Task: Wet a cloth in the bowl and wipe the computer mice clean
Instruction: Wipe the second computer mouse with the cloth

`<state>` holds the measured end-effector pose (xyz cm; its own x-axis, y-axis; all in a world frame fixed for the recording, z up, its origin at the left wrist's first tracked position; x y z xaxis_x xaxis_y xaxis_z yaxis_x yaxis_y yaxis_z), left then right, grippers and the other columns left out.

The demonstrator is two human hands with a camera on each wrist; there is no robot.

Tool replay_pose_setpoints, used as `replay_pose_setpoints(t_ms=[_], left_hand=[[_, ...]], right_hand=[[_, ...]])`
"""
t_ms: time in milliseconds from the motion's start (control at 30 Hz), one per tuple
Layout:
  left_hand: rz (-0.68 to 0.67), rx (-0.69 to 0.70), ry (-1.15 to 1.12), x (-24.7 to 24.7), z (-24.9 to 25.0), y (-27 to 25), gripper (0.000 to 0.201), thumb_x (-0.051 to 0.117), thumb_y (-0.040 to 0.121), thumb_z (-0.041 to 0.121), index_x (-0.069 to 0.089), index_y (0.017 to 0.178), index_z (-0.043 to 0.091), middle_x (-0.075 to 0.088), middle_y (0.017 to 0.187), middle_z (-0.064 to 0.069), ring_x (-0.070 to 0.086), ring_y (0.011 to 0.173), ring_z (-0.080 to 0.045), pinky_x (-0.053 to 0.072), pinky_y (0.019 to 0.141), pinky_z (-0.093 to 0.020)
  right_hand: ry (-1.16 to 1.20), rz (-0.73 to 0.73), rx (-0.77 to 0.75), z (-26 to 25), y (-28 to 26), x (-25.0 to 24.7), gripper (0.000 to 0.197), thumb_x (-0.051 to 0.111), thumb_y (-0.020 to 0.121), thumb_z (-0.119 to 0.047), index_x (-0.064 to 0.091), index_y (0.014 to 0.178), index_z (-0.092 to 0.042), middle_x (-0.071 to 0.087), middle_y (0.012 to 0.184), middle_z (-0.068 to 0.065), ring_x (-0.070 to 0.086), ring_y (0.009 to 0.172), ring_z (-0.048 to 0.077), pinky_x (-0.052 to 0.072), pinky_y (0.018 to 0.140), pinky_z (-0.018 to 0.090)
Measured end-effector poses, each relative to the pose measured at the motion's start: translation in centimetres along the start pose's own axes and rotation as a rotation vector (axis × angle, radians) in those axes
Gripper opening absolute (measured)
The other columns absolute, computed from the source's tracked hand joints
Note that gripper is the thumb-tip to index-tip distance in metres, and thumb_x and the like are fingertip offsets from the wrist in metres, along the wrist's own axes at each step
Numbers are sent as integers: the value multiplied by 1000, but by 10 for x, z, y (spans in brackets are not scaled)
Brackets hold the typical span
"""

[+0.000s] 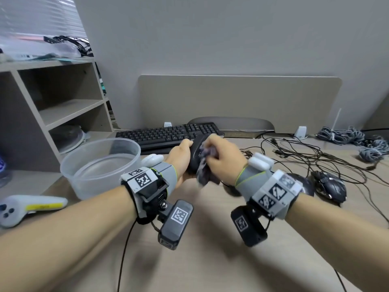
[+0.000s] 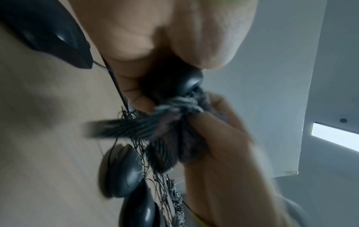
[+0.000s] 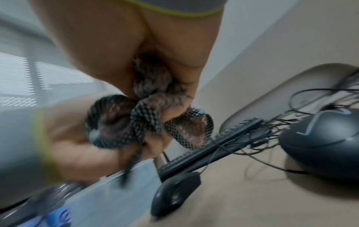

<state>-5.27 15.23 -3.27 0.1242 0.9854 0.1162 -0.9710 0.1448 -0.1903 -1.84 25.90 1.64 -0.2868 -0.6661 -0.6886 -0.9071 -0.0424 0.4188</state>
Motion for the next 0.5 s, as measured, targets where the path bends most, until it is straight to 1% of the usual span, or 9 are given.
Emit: replay_pose_setpoints(t_ms=[67, 133, 200, 233, 267, 333, 400, 467, 500], left_hand=[[33, 18, 21, -5, 2, 1, 30, 41, 95, 26, 58, 74, 13, 57, 68, -11, 54, 61, -24, 45, 53, -26], [15, 27, 43, -4, 1, 0, 32, 38, 97, 25, 58, 76, 13, 58, 68, -10, 54, 61, -23, 48, 53, -27], [-26, 21, 46, 0, 1, -3, 33, 37, 98, 27, 61, 82, 11, 62, 73, -14, 59, 65, -27, 54, 60, -38], [-30, 20, 54, 0, 1, -3, 33, 37, 98, 27, 61, 83, 11, 63, 75, -15, 60, 66, -28, 54, 62, -41], [-21, 23, 55, -1, 1, -3, 32, 37, 98, 27, 61, 81, 12, 62, 77, -16, 59, 67, -28, 54, 62, -40], [17, 30, 45, -5, 0, -1, 32, 38, 97, 25, 58, 75, 14, 59, 72, -13, 55, 63, -24, 50, 54, -30], [24, 31, 47, -5, -2, -3, 34, 37, 98, 23, 57, 72, 13, 57, 65, -10, 54, 58, -22, 46, 47, -24], [-16, 28, 48, 0, -1, -6, 35, 36, 98, 25, 60, 77, 12, 61, 69, -13, 58, 61, -27, 51, 50, -31], [-19, 29, 45, 0, -1, -6, 34, 36, 98, 25, 60, 79, 11, 62, 72, -14, 59, 63, -28, 53, 54, -34]], right_hand=[[-7, -82, -132, -20, -10, 12, 21, 50, 69, -3, 55, 85, -17, 62, 84, 8, 55, 80, 26, 45, 70, 35], [39, -36, -95, -13, 4, 2, 22, 51, 69, -3, 57, 84, -18, 65, 85, 7, 57, 81, 25, 45, 71, 32], [6, 47, 0, 3, 12, -9, 23, 49, 71, -1, 56, 86, -17, 63, 83, 5, 54, 79, 25, 37, 65, 29], [-36, 47, 11, 5, 8, -7, 23, 48, 71, 0, 55, 87, -16, 59, 80, 4, 51, 76, 24, 33, 63, 29], [-65, 17, -27, 0, 2, 0, 23, 48, 71, 0, 55, 86, -15, 55, 79, 2, 48, 74, 23, 32, 62, 28], [-48, -59, -147, -20, -11, 13, 22, 49, 69, 0, 55, 85, -15, 54, 78, 0, 47, 73, 20, 36, 63, 30], [-20, -36, -121, -16, -6, 7, 24, 48, 70, 1, 57, 84, -16, 54, 77, -5, 47, 74, 17, 35, 62, 26], [-38, 12, -31, -1, 2, -2, 24, 45, 71, 1, 54, 83, -17, 53, 77, -3, 50, 77, 22, 32, 62, 27], [-72, -4, -43, -1, -1, 0, 22, 44, 69, -1, 53, 83, -16, 55, 78, 0, 51, 78, 26, 34, 63, 28]])
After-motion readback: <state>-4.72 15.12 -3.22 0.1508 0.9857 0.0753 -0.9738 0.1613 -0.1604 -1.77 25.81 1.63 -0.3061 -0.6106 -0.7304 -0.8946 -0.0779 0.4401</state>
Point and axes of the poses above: each hand's wrist, its own y-axis towards the middle knuckle, its own x-axis out of the palm, z = x × y, the point moved 8 cm from there along y, towards the middle knuckle
